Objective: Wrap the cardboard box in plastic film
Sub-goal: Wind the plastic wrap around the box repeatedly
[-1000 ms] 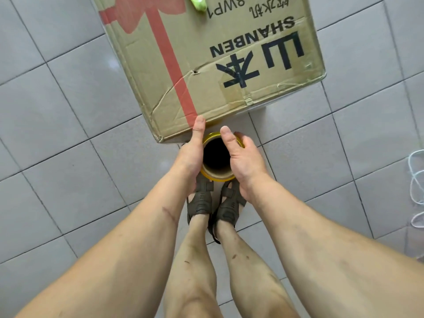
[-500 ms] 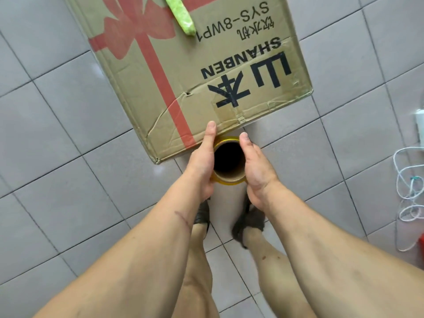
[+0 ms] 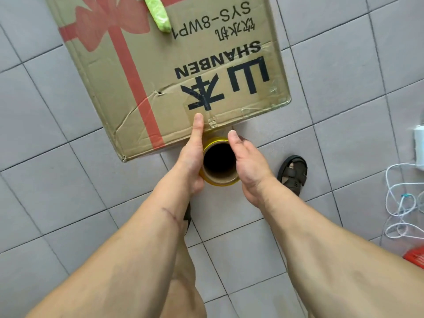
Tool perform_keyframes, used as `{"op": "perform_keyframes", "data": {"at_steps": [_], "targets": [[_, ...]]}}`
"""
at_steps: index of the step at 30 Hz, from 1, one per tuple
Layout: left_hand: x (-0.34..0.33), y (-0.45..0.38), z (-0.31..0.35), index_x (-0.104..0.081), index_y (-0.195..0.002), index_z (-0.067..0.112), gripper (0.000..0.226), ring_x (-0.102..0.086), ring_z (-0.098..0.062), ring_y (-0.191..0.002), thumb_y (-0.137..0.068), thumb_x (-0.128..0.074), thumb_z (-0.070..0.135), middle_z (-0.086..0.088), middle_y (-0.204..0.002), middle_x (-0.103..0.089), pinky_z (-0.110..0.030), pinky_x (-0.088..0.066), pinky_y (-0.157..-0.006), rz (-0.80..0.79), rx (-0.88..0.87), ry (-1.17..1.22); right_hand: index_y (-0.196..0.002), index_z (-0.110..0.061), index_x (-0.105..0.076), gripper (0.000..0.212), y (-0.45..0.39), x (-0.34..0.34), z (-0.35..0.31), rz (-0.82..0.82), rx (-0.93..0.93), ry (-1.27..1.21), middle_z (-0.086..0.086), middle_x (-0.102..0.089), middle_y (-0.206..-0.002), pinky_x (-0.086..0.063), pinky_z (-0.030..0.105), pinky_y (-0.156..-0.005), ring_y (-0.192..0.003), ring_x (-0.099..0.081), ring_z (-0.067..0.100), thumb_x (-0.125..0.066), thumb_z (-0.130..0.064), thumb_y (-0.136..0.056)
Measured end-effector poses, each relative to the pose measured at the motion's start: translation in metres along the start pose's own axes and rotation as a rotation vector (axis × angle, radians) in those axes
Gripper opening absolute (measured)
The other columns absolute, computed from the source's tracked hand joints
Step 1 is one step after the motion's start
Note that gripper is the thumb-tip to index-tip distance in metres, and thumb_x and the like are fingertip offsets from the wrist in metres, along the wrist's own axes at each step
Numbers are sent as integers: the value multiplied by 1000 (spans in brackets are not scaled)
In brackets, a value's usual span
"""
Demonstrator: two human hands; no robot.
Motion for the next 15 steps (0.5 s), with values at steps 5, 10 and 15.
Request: {"op": "perform_keyframes", "data": {"at_steps": [5,10,15], "targets": [[-21,4,-11,-73,-137,11,129,-76,-38,-121,-68,-30,112,-17,-124,-82,-58,-53,-115,-18,102,97,-141,-22,-50,87,-3,28,-8,83,76,152,-1,-62,-132,-45,37,-106,-119,-58,15,-58,-74,-72],[-32,-1,-11,-68,-139,16,113,-81,-37,-109,-67,-59,102,-16,-115,-84,-58,-59,-108,191,3,134,-145,-23,-44,105,-2,31,-2,-69,-66,17,-1,-59,-137,-38,37,-109,-125,-54,15,-57,-87,-62],[-49,2,-26,-71,-140,6,134,-74,-40,-125,-68,-29,111,-23,-131,-78,-61,-51,-118,-52,144,157,-148,-17,-42,92,-8,51,-13,-7,4,257,4,-52,-144,-39,41,-111,-129,-50,21,-52,-76,-78]]}}
Point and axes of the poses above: each hand's wrist, its own y-axis away from the middle knuckle, its own x-axis out of the back of the hand, z = x × y, the point moved 3 cm from there along -y, towards the middle knuckle
